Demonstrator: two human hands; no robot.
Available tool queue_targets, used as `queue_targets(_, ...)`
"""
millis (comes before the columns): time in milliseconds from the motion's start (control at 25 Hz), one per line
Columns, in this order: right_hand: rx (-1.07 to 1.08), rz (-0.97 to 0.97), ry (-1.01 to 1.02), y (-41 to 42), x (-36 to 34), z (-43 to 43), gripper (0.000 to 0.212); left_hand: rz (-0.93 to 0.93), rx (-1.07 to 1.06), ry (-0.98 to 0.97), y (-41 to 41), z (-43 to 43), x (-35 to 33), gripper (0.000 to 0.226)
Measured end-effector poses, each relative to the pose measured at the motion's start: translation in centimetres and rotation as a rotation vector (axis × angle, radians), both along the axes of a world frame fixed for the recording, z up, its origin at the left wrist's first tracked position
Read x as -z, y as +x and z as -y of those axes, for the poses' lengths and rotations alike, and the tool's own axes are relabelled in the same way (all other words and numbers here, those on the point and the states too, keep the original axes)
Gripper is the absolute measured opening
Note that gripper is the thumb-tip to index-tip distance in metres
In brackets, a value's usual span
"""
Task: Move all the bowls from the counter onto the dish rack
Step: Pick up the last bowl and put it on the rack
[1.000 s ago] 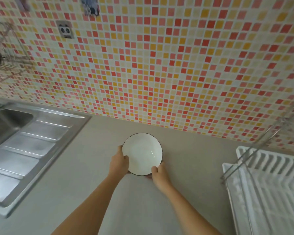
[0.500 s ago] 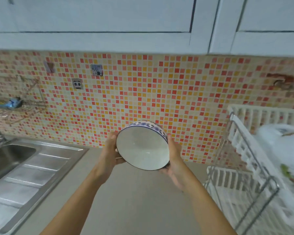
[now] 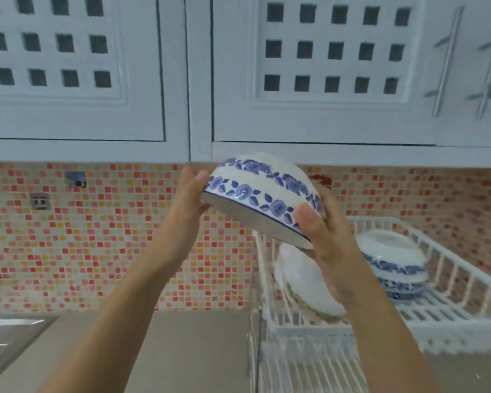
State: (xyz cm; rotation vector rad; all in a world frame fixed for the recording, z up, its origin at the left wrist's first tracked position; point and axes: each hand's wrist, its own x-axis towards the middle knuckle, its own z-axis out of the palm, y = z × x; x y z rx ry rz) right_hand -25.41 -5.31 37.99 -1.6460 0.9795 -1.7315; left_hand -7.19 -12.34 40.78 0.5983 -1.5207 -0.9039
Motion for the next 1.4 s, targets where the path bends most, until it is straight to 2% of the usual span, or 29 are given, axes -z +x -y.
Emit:
queue_targets(80, 0.107, -0.028, -0.062, -4.6, -0.3, -2.0, 0.081, 0.111, -0.013, -0.045, -4.4, -0.2, -0.5, 0.025)
queue_targets(160, 0.192, -0.074, -0.111, -9.0, -0.3, -3.6, 0.083, 0.255, 0.028, -0.118, -8.1, -1.4, -0.3, 0.026)
queue_targets(320, 0.397, -0.371, -0.199, -16.1, 0.0, -5.7, 0.084, 0.452, 0.055, -0.223, -14.5, -3.4, 0.1, 0.069)
queue_targets(440, 0.499, -0.575, -0.254, -20.4, 0.7, -6.0, 0.085, 0.464, 0.028, -0.191, -19.1, -4.5, 0.5, 0.067)
queue_targets(600, 0.517, -0.672, -0.134, -24.5, 2.0, -5.9, 0.092, 0.409, -0.015, -0.122, -24.0, -6.1, 1.9, 0.058)
queue_targets(760, 0.484, -0.714, 0.048, -27.1, 3.1, -5.1, 0.123, 0.397, -0.032, -0.074, -26.9, -6.4, 3.4, 0.052)
queue_targets(920, 0.502, -0.805, 0.186, -28.7, 4.5, -3.9, 0.145, 0.439, -0.059, -0.056, -28.9, -6.9, 5.2, 0.048)
queue_targets(1000, 0.483, -0.812, 0.221, -29.2, 4.8, -3.7, 0.146, 0.429, -0.069, -0.019, -29.5, -6.7, 6.0, 0.049)
queue_targets(1160, 0.378, -0.857, 0.213, -29.8, 4.8, -4.1, 0.135, 0.484, -0.117, 0.030, -29.9, -6.4, 7.2, 0.054)
queue_targets(1400, 0.345, -0.985, 0.284, -30.1, 5.7, -3.8, 0.142, 0.566, -0.189, 0.007, -29.7, -5.8, 8.8, 0.060)
